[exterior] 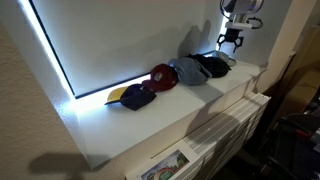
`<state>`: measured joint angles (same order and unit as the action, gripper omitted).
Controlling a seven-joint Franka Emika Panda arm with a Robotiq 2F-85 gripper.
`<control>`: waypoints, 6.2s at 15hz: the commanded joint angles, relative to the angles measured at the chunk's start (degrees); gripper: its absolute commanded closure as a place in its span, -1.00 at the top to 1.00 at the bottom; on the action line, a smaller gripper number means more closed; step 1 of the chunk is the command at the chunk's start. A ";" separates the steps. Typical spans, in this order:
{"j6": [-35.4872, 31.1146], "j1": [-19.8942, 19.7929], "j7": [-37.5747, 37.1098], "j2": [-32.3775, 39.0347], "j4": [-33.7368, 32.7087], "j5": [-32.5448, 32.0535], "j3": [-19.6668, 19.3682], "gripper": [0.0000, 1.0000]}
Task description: Move the black cloth on the window sill to the right
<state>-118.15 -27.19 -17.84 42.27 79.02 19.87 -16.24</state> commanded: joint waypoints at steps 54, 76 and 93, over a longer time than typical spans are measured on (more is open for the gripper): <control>6.83 6.19 -6.12 12.08 -14.94 -8.29 -4.21 1.00; 16.66 3.65 -10.85 21.67 -24.33 -9.16 -3.16 1.00; 16.89 3.75 -10.64 21.95 -24.72 -9.60 -3.42 -0.80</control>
<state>-102.10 -23.39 -29.07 63.98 54.77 10.67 -19.59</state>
